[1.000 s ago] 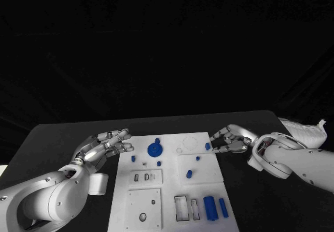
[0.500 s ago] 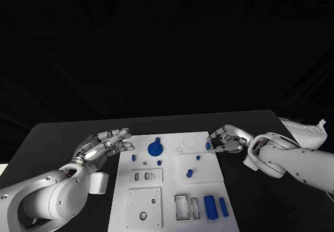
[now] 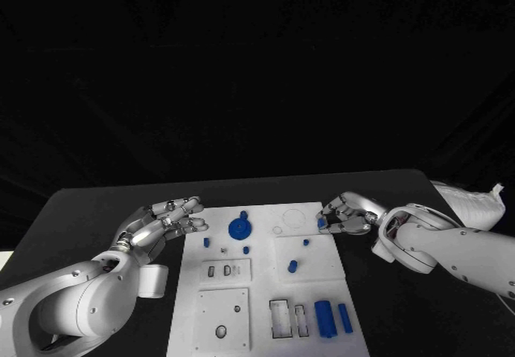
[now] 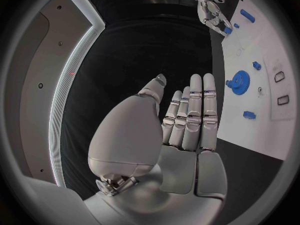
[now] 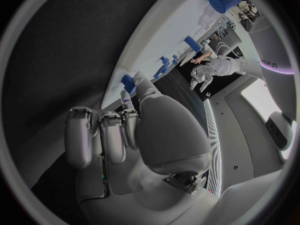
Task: Assemble the parts on the task board
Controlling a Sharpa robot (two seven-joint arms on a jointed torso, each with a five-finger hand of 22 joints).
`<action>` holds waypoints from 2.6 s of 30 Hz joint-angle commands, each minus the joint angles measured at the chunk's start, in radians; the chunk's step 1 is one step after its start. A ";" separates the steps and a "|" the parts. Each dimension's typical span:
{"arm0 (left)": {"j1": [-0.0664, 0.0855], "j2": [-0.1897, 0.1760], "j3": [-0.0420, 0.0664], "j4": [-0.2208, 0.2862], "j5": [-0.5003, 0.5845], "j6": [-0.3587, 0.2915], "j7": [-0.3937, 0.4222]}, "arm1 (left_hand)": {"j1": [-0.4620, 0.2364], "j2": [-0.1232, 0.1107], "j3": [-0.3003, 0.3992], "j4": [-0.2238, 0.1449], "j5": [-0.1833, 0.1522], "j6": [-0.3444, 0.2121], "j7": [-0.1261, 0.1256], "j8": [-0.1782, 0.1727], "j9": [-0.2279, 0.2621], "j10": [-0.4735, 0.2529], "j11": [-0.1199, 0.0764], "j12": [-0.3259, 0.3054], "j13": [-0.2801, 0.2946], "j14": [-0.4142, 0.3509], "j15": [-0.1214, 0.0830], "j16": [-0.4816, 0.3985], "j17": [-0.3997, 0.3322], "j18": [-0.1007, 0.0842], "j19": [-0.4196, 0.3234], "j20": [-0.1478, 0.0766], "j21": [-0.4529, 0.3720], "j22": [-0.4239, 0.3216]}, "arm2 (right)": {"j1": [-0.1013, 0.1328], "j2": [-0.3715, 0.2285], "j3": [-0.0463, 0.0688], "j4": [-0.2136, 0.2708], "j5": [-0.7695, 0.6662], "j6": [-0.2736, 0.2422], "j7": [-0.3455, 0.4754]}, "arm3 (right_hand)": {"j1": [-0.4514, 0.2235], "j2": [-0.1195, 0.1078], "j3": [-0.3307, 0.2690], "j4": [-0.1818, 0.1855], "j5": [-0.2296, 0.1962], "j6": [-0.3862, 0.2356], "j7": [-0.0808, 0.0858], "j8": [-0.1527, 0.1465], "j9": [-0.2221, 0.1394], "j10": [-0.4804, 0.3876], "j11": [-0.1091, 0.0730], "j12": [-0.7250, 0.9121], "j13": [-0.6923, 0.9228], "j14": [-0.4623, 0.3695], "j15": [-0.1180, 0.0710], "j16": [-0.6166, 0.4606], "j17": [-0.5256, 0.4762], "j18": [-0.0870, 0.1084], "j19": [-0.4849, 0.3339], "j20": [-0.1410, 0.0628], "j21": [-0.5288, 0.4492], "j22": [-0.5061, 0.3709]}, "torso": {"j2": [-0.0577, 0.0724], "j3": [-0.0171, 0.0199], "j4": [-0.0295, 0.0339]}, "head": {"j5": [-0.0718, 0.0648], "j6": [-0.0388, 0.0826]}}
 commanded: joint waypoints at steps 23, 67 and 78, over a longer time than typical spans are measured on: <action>0.000 0.001 0.000 0.002 0.000 0.021 0.002 | 0.000 0.012 -0.001 -0.008 0.000 -0.001 0.007 -0.005 -0.001 -0.005 0.000 -0.006 -0.001 -0.001 0.004 -0.006 0.003 0.008 -0.010 0.000 0.006 0.002 | -0.001 0.014 0.000 -0.007 -0.030 0.002 0.000 | -0.002 0.026 0.076 -0.036 -0.013 0.086 -0.026 0.016 0.009 0.061 -0.030 0.025 0.198 0.097 -0.027 0.008 0.232 -0.023 0.011 -0.021 0.012 0.014 | 0.000 0.0004 0.0005 | -0.002 -0.008; -0.003 0.032 -0.007 -0.108 0.012 0.035 0.004 | 0.001 0.014 -0.001 -0.009 0.000 -0.001 0.006 -0.006 -0.001 -0.005 0.001 -0.007 -0.001 -0.001 0.004 -0.008 0.005 0.008 -0.012 0.000 0.008 0.003 | -0.030 0.297 -0.011 0.139 -0.341 -0.011 -0.237 | -0.088 0.029 0.123 -0.023 0.035 0.129 -0.052 0.022 0.024 0.074 -0.053 0.051 0.214 0.100 -0.049 0.013 0.242 -0.025 0.018 -0.043 0.018 0.026 | -0.054 -0.0173 0.0215 | 0.109 -0.099; -0.003 0.038 -0.008 -0.107 0.014 0.037 0.002 | 0.001 0.014 -0.001 -0.010 0.000 -0.001 0.006 -0.007 -0.001 -0.005 0.001 -0.007 -0.001 -0.001 0.004 -0.008 0.005 0.008 -0.012 0.000 0.008 0.003 | -0.062 0.350 -0.021 0.122 -0.426 0.029 -0.273 | -0.091 0.027 0.124 -0.023 0.032 0.129 -0.051 0.021 0.024 0.074 -0.053 0.049 0.212 0.099 -0.049 0.012 0.241 -0.025 0.017 -0.043 0.017 0.025 | -0.053 -0.0182 0.0221 | 0.113 -0.103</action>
